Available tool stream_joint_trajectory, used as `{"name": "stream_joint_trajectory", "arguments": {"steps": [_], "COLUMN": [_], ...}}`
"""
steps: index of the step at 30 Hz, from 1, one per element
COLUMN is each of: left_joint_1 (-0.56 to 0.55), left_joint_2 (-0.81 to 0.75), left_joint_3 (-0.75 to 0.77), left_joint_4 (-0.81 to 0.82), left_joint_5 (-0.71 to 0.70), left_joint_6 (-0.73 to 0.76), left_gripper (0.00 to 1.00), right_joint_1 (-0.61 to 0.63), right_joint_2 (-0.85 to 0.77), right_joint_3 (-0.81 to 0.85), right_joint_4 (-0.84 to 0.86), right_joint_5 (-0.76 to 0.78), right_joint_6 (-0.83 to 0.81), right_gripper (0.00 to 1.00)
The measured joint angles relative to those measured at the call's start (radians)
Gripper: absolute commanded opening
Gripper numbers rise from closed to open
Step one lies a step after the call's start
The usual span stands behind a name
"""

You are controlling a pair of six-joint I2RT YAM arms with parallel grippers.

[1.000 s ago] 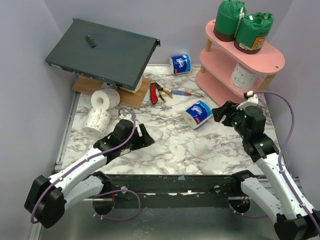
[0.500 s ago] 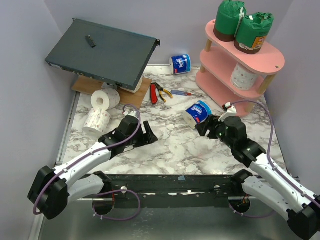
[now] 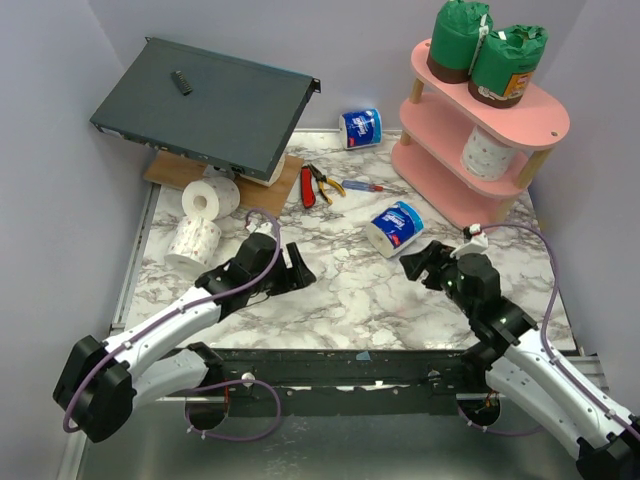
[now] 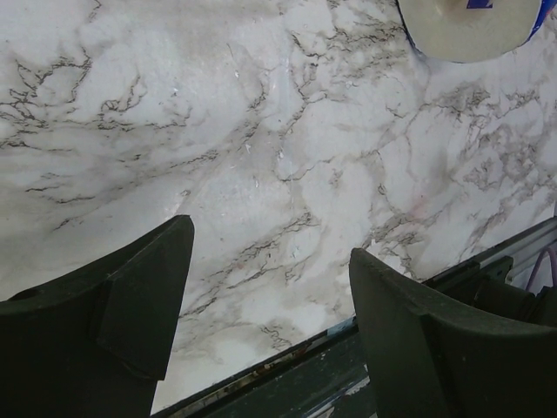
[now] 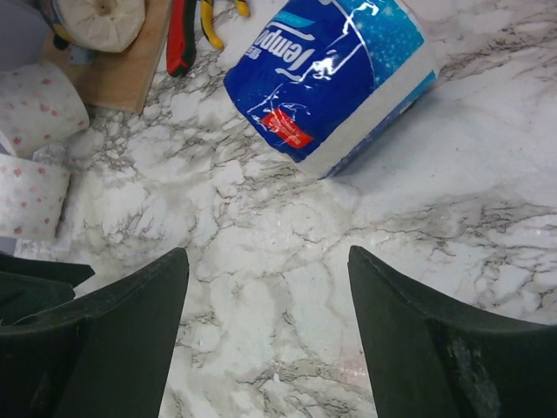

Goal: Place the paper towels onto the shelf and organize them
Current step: Adjust the paper towel at the center of the board.

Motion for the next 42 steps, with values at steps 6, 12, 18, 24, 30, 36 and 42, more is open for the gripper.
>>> {"name": "stream_joint_trajectory", "arguments": {"steps": [6,12,18,24,30,36,42], "left_joint_1": [0.0,0.0,0.0,-0.002,-0.005,-0.005,-0.006], "left_joint_2": [-0.119,-0.175,-0.161,-0.183,-0.205,-0.195,-0.176], "left_joint_3": [-0.077,-0.104,-0.104,-0.108,-0.127,-0.137,-0.137], "left_joint_4": [0.031,0.068,0.058,0.049,0.049,0.059,0.084], "left_joint_5": [0.0,0.001,0.002,0.003,0.004,0.016,0.037], "left_joint_6": [0.006,0.007,0.007,0.006,0.006,0.005,0.006], "left_gripper": [0.78,0.78,0.78,0.78,0.78,0.77,0.77], "right_joint_1": [0.0,0.0,-0.005,-0.07,-0.18,-0.224,-0.223], "right_joint_2": [-0.055,0.051,0.322,0.474,0.573,0.678,0.766], "right_joint_3": [-0.068,-0.051,0.055,0.132,0.192,0.227,0.227], "right_joint_4": [0.023,0.096,0.205,0.31,0.363,0.425,0.489], "right_joint_5": [0.042,0.175,0.237,0.237,0.197,0.129,0.037], "right_joint_6": [0.048,0.077,0.077,0.065,0.044,0.015,-0.014], "right_gripper": [0.85,0.91,0.92,0.92,0.91,0.89,0.87]}}
